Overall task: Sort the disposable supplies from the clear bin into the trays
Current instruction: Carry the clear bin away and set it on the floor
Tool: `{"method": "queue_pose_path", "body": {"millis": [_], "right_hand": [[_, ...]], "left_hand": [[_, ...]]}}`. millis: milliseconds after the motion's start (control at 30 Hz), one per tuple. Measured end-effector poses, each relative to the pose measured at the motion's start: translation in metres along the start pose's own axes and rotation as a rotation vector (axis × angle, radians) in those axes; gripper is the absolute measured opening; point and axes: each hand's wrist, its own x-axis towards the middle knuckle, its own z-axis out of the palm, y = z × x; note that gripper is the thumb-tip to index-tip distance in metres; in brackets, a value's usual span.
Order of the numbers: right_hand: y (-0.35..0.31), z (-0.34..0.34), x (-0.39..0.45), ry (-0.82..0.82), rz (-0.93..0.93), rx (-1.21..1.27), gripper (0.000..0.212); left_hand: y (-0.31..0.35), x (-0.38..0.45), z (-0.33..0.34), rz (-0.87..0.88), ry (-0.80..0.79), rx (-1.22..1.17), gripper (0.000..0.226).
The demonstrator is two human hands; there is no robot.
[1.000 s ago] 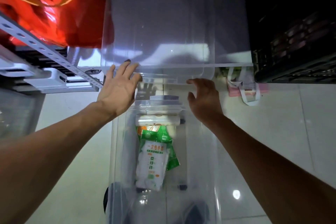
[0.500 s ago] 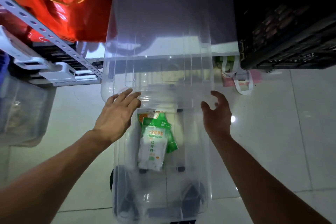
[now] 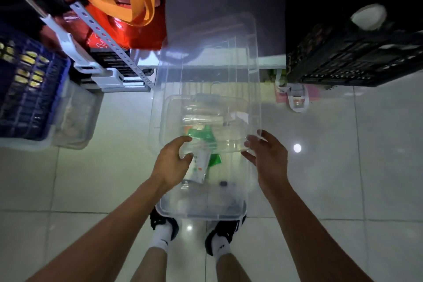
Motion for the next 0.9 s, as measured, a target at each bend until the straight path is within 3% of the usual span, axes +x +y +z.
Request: {"method": "queue_pose_path", "body": {"millis": [300,500,900], "right_hand": [[-0.028,0.000,-0.120,-0.066,-0.288,-0.316,0.039],[0.010,0.029,-0.183,-0.131,-0.365,-0.458,0.048],[0.097,0.082,-0.238,-0.268,-0.539,-0.839,0.044]], "left_hand": [[0.067,-0.077,-0.024,-0.095,-0.133,-0.487,0.033],[0.074,-0.116,-0.061,-0.144,-0.171,-0.851,0.034],[-0.011,-0.151,-0.105,-0.267,0.005,-0.975,0.016]]}}
